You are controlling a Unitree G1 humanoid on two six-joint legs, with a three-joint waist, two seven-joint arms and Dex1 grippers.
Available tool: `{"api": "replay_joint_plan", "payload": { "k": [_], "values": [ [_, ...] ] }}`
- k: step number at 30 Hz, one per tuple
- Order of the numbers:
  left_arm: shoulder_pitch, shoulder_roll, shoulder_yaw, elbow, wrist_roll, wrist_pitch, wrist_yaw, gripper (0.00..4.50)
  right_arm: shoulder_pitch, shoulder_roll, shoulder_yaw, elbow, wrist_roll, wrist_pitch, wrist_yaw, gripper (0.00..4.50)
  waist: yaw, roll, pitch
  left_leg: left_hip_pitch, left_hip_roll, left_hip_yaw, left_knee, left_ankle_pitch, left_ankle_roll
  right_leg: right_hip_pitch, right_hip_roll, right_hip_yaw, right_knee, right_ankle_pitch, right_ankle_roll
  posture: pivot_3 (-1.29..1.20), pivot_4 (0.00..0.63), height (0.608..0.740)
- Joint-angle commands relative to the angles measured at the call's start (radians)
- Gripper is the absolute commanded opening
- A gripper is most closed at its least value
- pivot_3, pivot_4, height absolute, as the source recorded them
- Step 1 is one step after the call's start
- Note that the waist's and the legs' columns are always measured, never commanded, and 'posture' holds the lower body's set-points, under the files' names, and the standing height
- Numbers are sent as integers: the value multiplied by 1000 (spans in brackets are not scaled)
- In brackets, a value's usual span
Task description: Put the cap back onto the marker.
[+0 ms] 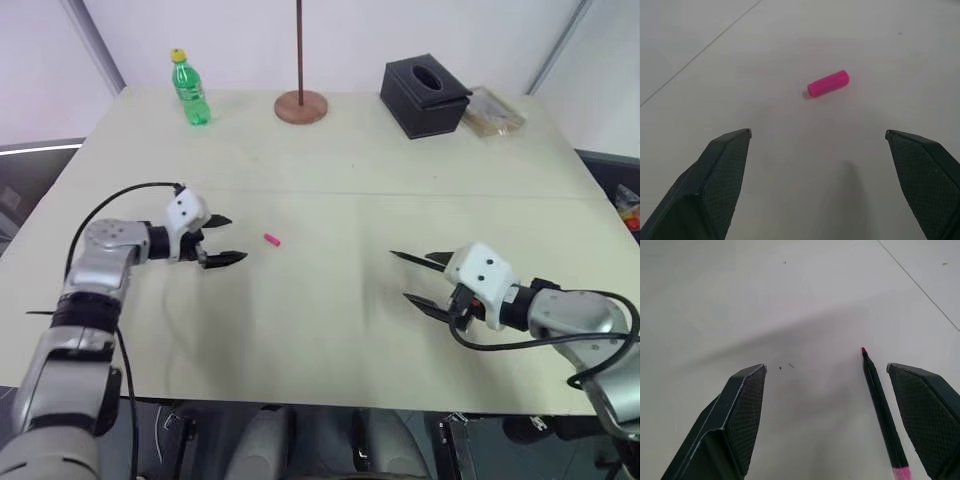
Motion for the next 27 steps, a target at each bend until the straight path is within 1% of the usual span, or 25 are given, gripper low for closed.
{"api": "replay_joint_plan", "payload": {
  "k": [1,5,8,13,20,27],
  "values": [
    [-78,-22,-17,122,57,-110,-7,4490,6,21,-27,-68,10,22,-36,3944,-2,0,0,0,0,0,0,0,0,0,0,0,0,0,0,0,150,740],
    [-141,-66,-38,235,102,-180,-26,4490,32,35,-30,-119,3,57,-72,3944,-4,0,0,0,0,0,0,0,0,-1,1,1,1,0,0,0,150,740],
    [-195,-103,-69,314,156,-231,-16,4490,66,39,-60,-132,3,59,-83,3944,-3,-1,0,-1,0,0,0,0,0,-1,2,1,1,0,0,0,150,740],
    [-249,-122,-80,403,199,-277,-20,4490,88,56,-55,-171,3,84,-119,3944,-2,-1,1,-1,-1,1,1,0,0,-1,2,1,1,0,0,0,150,740],
    [-285,-147,-89,471,252,-293,-19,4490,120,75,-59,-219,7,116,-151,3944,0,-2,0,-1,-1,1,1,0,0,-1,2,1,2,0,1,0,150,740],
    [-313,-178,-78,516,272,-257,7,4490,130,77,-64,-234,5,127,-165,3944,2,-2,0,0,-1,0,2,0,0,1,2,0,2,0,1,0,150,740]
  ]
}}
